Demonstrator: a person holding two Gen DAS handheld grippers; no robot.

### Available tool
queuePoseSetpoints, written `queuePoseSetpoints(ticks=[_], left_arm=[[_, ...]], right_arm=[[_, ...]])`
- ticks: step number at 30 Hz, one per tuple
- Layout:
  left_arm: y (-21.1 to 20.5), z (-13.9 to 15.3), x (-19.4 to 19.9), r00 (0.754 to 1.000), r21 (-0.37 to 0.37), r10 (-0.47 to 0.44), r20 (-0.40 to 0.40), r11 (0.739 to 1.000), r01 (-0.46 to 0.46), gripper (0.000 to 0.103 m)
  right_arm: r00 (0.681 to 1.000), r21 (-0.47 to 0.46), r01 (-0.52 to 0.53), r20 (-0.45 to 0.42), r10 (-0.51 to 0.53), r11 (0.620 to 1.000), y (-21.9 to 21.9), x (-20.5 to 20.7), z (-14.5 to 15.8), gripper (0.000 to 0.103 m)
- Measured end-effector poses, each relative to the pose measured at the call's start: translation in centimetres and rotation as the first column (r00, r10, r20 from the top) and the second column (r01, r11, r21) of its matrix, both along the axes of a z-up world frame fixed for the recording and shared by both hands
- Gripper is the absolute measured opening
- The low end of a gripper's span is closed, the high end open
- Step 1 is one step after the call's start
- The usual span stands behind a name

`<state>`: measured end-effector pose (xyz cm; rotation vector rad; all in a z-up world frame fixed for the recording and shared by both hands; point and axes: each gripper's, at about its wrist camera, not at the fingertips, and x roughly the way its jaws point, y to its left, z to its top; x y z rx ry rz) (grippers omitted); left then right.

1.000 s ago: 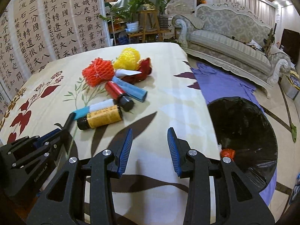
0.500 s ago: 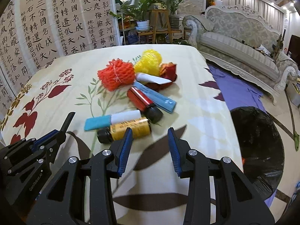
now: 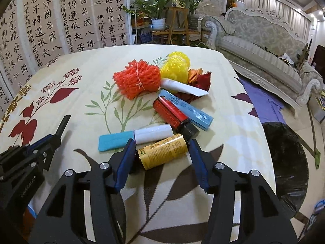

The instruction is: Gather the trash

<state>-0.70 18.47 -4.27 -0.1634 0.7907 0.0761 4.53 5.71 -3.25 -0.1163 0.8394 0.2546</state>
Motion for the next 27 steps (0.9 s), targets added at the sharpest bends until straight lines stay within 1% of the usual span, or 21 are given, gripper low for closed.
queuePoseSetpoints(ticks=[6,14,27], left_arm=[[-0.6,-0.2,-0.1,1.0,-0.01,-0.024,-0.001,1.0,0.024,0.013],[-1.3,-0.4,-0.1,0.999,-0.022,-0.04,-0.002,0.999,0.039,0.013],[-1.3,-0.7,0.1,0.999,-0.032,-0.049,-0.006,0.998,0.049,0.013]], right_arm=[[0.999,-0.012,0.032,-0.002,-0.032,0.999,-1.4,-0.9,-0.2,0.058],[0.998,-0.013,0.065,-0.003,-0.065,0.998,-2.4,-1.4,-0.7,0.059],[0.993,-0.004,0.118,0.001,-0.118,0.993,-4.4,-2.7,-0.1,0.06]])
